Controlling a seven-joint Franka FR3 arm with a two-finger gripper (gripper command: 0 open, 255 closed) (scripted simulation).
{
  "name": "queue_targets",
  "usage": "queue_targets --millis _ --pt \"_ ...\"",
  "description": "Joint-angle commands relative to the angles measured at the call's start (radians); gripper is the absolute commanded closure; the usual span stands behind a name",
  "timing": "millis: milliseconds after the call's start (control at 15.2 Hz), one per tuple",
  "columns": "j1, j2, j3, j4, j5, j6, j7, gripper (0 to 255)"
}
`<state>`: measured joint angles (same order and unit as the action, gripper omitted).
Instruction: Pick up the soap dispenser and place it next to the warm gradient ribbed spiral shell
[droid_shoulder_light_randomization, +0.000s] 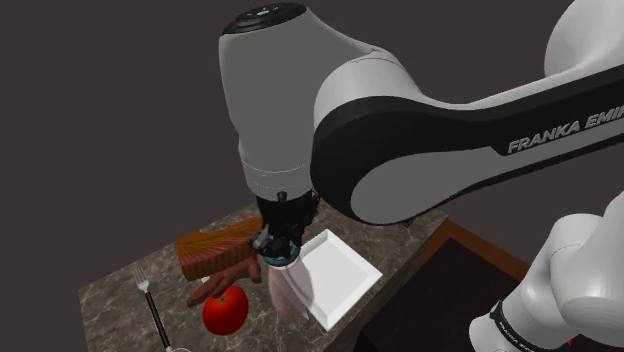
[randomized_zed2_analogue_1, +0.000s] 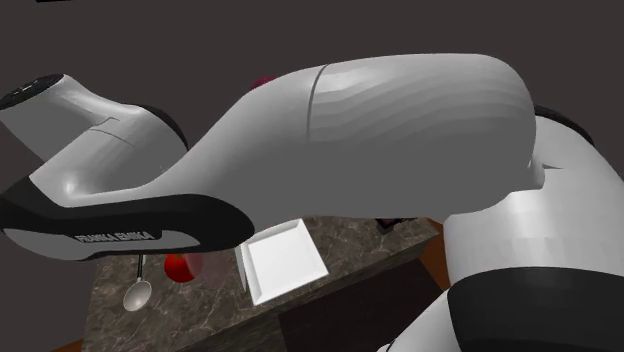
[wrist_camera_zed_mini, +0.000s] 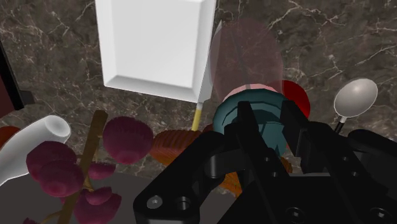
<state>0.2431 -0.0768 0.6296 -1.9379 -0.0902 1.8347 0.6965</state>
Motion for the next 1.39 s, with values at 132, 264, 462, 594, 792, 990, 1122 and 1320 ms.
queue_targets --millis 132,264,462,594,792,990,1122,1320 --pt "0.001 0.012 0.003 -0.043 -0.009 0.053 0.012 255" --pt "0.001 0.019 0.004 -0.064 -0.014 0.078 0.018 255" --pt "0.002 0.03 0.006 -0.094 -0.022 0.117 0.028 255" --pt "0.002 0.039 0.007 -0.112 -0.029 0.142 0.035 255" --pt "0.003 0.055 0.009 -0.139 -0.041 0.18 0.048 255" --pt "0.004 0.073 0.011 -0.163 -0.056 0.217 0.062 255" --pt "0.004 0.086 0.011 -0.179 -0.067 0.242 0.072 255" --pt "0.006 0.107 0.012 -0.2 -0.085 0.279 0.089 255"
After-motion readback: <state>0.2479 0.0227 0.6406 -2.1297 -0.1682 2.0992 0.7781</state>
